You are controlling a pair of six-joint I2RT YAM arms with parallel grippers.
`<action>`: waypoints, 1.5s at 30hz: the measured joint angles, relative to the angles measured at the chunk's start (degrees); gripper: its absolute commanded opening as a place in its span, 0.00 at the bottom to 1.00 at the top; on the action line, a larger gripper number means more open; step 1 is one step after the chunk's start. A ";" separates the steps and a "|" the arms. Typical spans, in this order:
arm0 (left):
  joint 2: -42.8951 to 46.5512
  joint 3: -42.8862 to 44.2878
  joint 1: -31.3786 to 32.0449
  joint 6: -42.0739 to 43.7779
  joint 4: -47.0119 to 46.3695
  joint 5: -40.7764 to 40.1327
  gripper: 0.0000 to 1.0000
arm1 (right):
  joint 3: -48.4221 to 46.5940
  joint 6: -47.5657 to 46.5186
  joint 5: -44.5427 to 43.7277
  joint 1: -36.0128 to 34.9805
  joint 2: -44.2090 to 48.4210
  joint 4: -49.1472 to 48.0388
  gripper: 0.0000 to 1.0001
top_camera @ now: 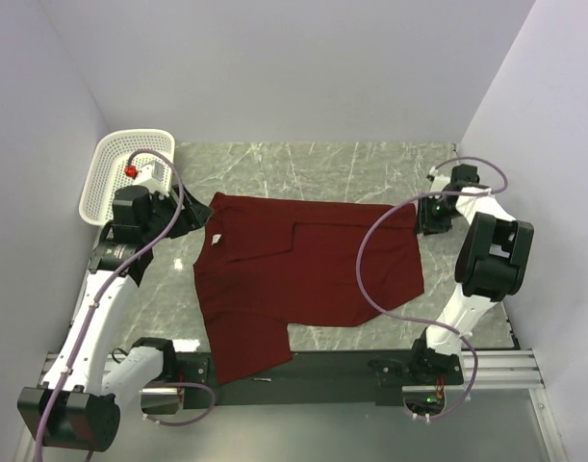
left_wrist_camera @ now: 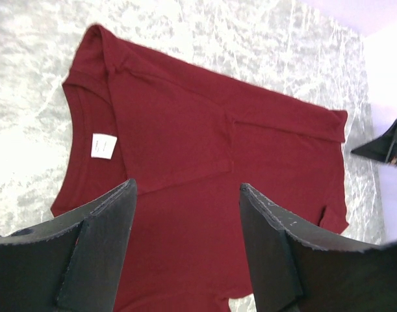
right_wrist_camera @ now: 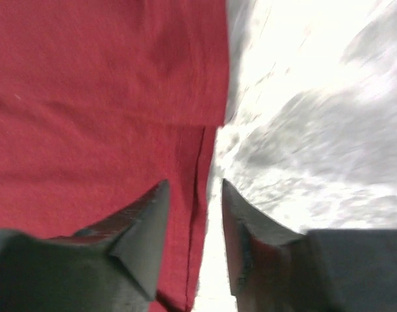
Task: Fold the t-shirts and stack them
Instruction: Fold the tshirt
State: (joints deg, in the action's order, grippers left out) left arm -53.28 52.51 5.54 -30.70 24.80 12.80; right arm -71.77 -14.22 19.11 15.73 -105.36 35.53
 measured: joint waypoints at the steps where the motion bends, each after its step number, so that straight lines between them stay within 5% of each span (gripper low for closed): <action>1: -0.13 -0.28 0.00 0.00 -0.11 0.24 0.70 | -1.07 -0.37 0.07 0.09 0.00 0.07 0.49; 11: -0.15 -4.20 0.00 -0.24 -0.46 1.42 0.70 | -18.47 0.59 4.94 0.28 -7.98 2.19 0.49; 29: 2.64 -7.54 0.00 -1.31 -1.40 2.58 0.70 | -14.75 2.89 2.73 0.28 -13.66 3.17 0.47; 37: 3.54 -7.54 0.00 -1.68 -1.33 2.60 0.70 | -14.32 2.95 3.72 0.31 -13.70 3.26 0.16; 45: 4.07 -7.54 0.00 -1.68 -1.31 2.60 0.70 | -10.80 4.17 6.93 0.72 -10.38 2.89 0.11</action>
State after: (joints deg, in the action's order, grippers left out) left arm -49.21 44.97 5.54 -32.38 23.49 15.40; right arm -82.56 -10.04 26.04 16.45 -115.74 38.41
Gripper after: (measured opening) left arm 0.698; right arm 0.113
